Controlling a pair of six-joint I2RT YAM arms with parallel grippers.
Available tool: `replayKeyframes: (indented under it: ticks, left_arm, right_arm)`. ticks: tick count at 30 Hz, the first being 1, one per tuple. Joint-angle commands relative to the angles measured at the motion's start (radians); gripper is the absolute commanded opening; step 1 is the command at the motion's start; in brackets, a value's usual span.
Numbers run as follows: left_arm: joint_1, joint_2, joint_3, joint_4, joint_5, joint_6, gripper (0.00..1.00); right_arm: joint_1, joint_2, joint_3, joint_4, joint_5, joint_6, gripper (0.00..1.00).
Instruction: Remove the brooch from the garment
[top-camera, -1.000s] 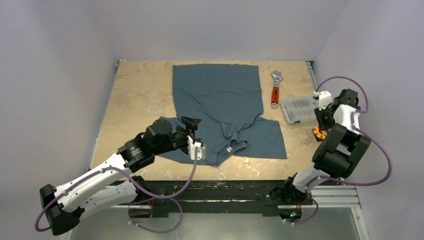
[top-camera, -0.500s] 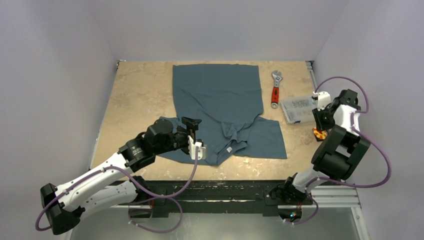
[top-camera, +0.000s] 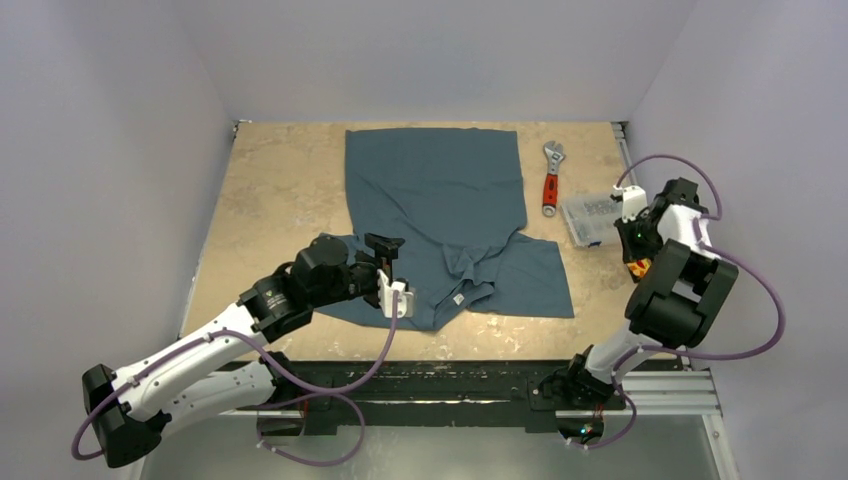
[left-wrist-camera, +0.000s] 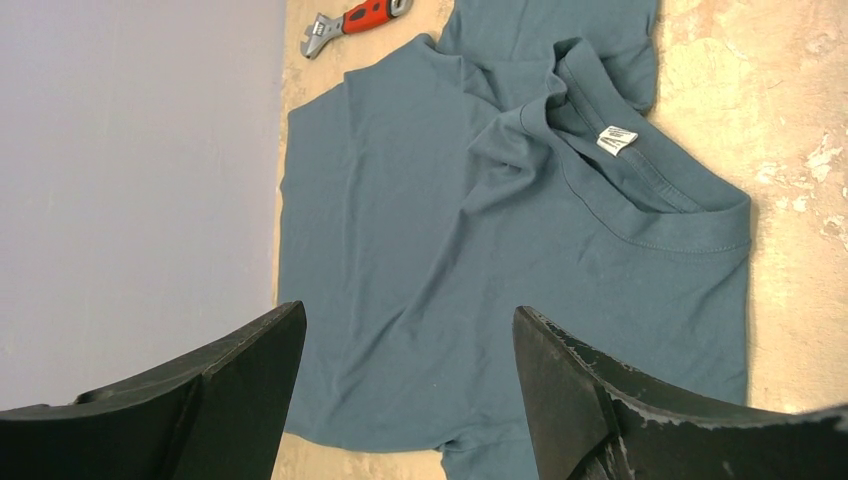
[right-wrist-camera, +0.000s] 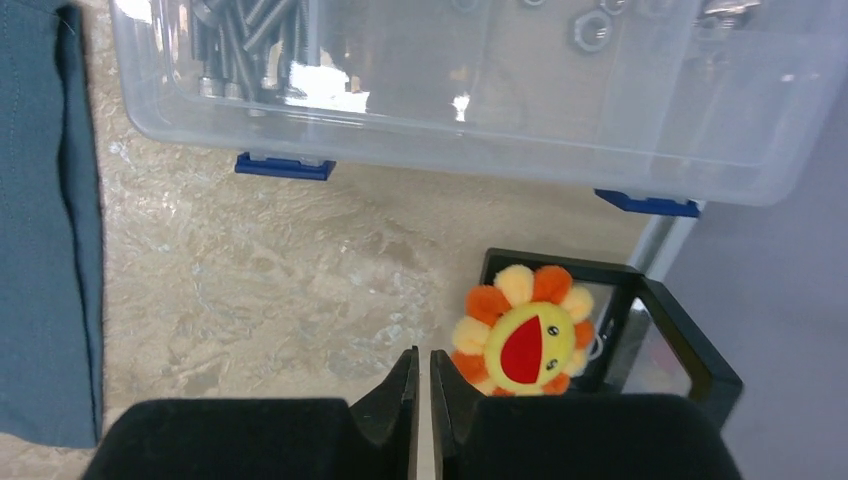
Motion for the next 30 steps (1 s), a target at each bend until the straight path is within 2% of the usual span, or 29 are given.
replayKeyframes:
  ticks: [1,13,27,30]
  left_arm:
    - [0.007,0.005,0.048,0.015,0.016,-0.025,0.75]
    - [0.007,0.027,0.059,0.018,0.011,-0.034,0.75]
    - [0.008,0.036,0.065,0.006,0.001,-0.039,0.76]
    - [0.008,0.034,0.066,-0.001,-0.006,-0.048,0.76]
  right_arm:
    - [0.015,0.045,0.018,0.014,-0.014,0.035,0.09]
    - [0.016,0.103,0.029,0.072,0.045,0.059,0.09]
    - [0.016,0.086,0.035,0.052,0.054,0.048,0.24]
    - [0.017,0.066,0.040,0.028,0.031,0.043,0.30]
